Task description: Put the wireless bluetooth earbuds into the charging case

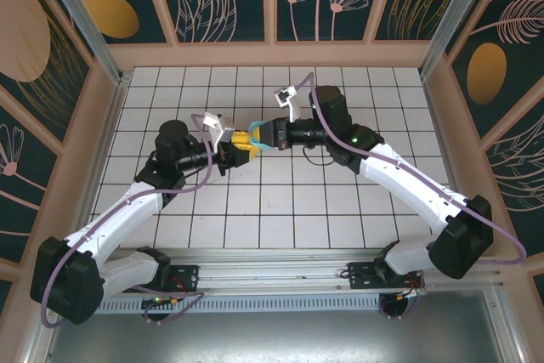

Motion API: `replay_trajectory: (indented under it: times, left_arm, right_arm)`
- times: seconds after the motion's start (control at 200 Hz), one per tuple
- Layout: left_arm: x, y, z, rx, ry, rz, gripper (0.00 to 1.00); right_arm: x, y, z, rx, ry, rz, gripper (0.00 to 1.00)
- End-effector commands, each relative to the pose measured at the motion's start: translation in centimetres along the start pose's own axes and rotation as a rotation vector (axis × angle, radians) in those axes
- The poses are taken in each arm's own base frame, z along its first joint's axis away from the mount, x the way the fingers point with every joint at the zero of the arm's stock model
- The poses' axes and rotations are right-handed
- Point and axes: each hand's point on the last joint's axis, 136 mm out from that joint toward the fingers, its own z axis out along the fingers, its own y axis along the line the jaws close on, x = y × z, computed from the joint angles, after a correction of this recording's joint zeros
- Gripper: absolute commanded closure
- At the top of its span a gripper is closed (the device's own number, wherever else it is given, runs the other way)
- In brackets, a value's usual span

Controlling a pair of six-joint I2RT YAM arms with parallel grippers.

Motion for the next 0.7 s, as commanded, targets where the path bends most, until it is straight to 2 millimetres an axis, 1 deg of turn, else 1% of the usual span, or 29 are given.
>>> replay_trajectory:
  times: [0.0, 0.15, 0.29, 0.445, 0.525, 0.696]
  left_arm:
    - [-2.1, -0.1, 0.0, -0.010, -0.059, 0.059, 1.00]
    - [-2.1, 0.1, -0.1, -0.024, -0.065, 0.063, 1.00]
    - [-2.3, 0.1, -0.3, -0.034, -0.075, 0.070, 1.00]
    - [-2.3, 0.0, -0.4, -0.035, -0.076, 0.071, 1.00]
    - [-2.3, 0.0, -0.5, -0.039, -0.077, 0.072, 1.00]
    - [-2.3, -0.1, -0.6, -0.044, -0.081, 0.076, 1.00]
  right_arm:
    - [0.3, 1.1, 0.3, -0.015, 0.026, 0.027, 0.83]
    - [0.4, 1.5, 0.6, -0.016, 0.035, 0.040, 0.82]
    - [1.0, 0.6, 0.8, 0.028, 0.044, 0.053, 0.82]
    - [0.8, -0.8, 0.6, 0.105, 0.033, 0.085, 0.82]
    - [0.6, -0.9, 0.5, 0.123, 0.032, 0.099, 0.82]
    - [0.9, -0.8, 0.7, 0.128, 0.061, 0.138, 0.80]
